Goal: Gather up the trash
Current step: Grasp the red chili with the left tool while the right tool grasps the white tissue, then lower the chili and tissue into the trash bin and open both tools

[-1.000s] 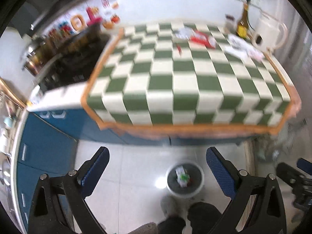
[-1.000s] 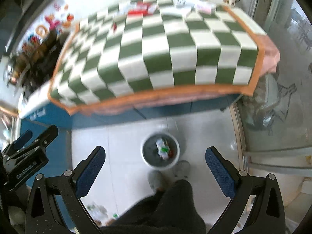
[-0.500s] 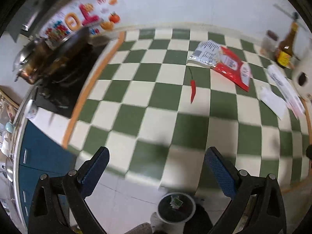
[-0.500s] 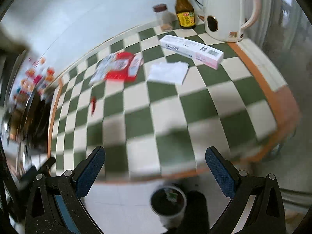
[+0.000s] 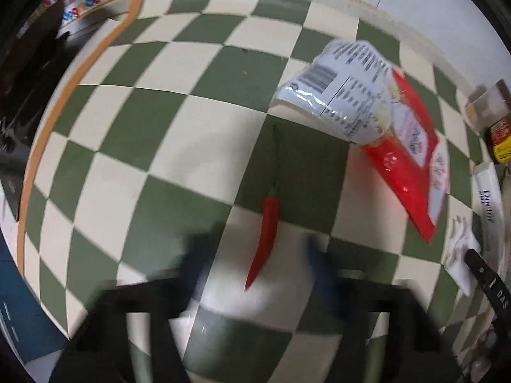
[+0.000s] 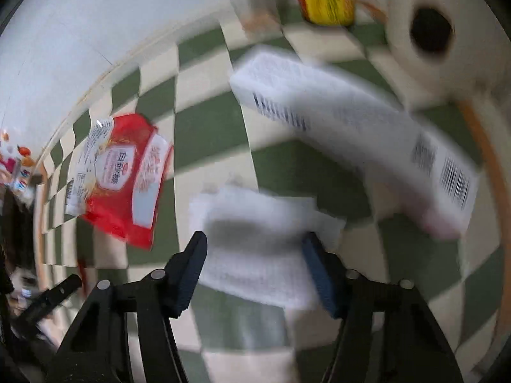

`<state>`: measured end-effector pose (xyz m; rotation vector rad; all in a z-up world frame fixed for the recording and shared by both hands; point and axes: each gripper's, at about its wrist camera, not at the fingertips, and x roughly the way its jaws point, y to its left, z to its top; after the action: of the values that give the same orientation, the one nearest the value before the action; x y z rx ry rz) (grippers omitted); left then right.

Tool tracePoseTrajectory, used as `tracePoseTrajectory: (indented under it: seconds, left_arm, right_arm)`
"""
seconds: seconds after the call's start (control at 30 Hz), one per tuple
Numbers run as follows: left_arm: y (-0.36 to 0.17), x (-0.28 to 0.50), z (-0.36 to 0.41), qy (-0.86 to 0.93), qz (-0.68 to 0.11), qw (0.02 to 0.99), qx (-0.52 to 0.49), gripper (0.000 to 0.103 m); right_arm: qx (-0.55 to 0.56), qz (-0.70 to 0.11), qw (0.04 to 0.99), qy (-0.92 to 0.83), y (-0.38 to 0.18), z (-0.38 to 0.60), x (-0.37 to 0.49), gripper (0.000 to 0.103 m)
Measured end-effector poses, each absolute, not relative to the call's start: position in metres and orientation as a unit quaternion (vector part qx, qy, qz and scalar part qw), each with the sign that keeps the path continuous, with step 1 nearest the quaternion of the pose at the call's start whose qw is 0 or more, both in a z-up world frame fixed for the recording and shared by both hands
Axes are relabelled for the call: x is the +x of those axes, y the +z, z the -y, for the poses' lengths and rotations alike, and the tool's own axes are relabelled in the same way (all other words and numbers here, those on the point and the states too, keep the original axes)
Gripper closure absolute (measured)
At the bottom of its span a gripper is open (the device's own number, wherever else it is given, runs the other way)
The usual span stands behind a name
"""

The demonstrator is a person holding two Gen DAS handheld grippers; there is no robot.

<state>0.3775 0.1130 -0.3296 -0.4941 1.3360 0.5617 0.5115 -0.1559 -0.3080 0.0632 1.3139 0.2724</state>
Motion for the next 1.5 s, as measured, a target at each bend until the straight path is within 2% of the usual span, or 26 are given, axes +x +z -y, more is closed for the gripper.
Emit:
tracePoseTrajectory:
  seconds: [0.03,0.07,0.1,0.2,0.27,0.6,1.03,1.3,1.5]
  left_arm:
    - [-0.327,0.379,-0.113,0.261,-0.597,0.728,-0.216,0.088]
    - [-0.326,0.381,-0.112,0.256,-0.597,0.730,-0.212,0.097]
    - [-0.328,0.381,-0.111,0.255,-0.601,0.728,-0.211,0.096]
    - [-0.327,0.376,-0.108,0.266,-0.600,0.730,-0.193,0.096]
    - [-0.323,0.368,-0.104,0.275,-0.596,0.731,-0.185,0.096]
    - [-0.250,0.308,-0.074,0.263,-0.541,0.782,-0.162,0.096]
    - [-0.152,0.151,-0.017,0.185,-0.464,0.861,-0.096,0.096]
    - [-0.135,0.065,0.014,0.135,-0.468,0.868,-0.095,0.096]
    - [-0.156,0.027,0.035,0.123,-0.496,0.854,-0.101,0.096]
  right_arm:
    - [0.010,-0.601,0.790,0.121,-0.308,0.152,0.512,0.059]
    - [-0.006,-0.598,0.793,0.118,-0.310,0.149,0.512,0.078]
    - [-0.017,-0.593,0.797,0.113,-0.310,0.148,0.514,0.087]
    - [-0.023,-0.589,0.799,0.115,-0.311,0.149,0.516,0.097]
    - [-0.006,-0.593,0.796,0.122,-0.310,0.154,0.517,0.100]
    - [0.043,-0.566,0.808,0.160,-0.252,0.177,0.464,0.101]
    - [0.050,-0.486,0.857,0.165,-0.139,0.195,0.266,0.101]
    - [0.073,-0.466,0.868,0.154,-0.101,0.217,0.139,0.101]
    - [0.070,-0.493,0.853,0.155,-0.112,0.236,0.074,0.101]
